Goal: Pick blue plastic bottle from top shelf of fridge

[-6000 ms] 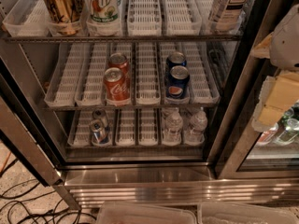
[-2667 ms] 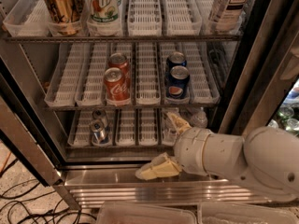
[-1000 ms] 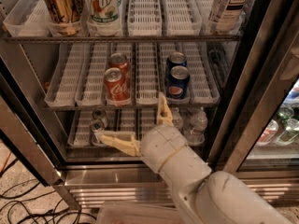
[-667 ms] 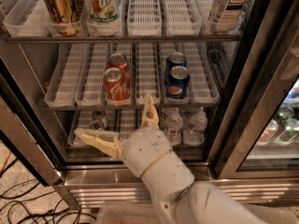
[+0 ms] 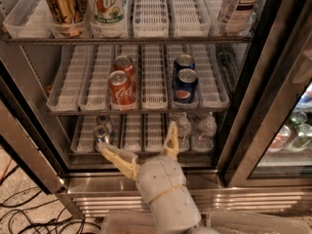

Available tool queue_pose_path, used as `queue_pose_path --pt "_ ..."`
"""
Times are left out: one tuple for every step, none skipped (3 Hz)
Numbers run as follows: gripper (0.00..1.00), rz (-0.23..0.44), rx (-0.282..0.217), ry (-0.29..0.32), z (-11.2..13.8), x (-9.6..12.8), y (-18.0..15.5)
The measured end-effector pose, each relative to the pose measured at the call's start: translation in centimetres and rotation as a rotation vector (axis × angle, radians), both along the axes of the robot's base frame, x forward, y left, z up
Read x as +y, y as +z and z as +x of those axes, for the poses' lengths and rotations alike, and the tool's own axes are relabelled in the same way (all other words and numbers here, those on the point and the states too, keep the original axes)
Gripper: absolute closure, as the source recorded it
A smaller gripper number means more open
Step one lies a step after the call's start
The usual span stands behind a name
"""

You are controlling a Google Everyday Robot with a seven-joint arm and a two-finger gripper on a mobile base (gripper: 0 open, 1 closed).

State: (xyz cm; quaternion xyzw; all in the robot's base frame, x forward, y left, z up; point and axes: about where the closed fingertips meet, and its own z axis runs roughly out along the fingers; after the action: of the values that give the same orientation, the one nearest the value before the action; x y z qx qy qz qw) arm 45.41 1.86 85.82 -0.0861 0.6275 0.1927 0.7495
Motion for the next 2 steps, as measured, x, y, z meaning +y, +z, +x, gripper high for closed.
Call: queue_pose_path --pt "0.0 -0.014 0.071 -0.129 -1.0 -3.6 -3.2" --pt "0.0 -0.059 0.133 -0.23 -2.6 -7.1 -5.2"
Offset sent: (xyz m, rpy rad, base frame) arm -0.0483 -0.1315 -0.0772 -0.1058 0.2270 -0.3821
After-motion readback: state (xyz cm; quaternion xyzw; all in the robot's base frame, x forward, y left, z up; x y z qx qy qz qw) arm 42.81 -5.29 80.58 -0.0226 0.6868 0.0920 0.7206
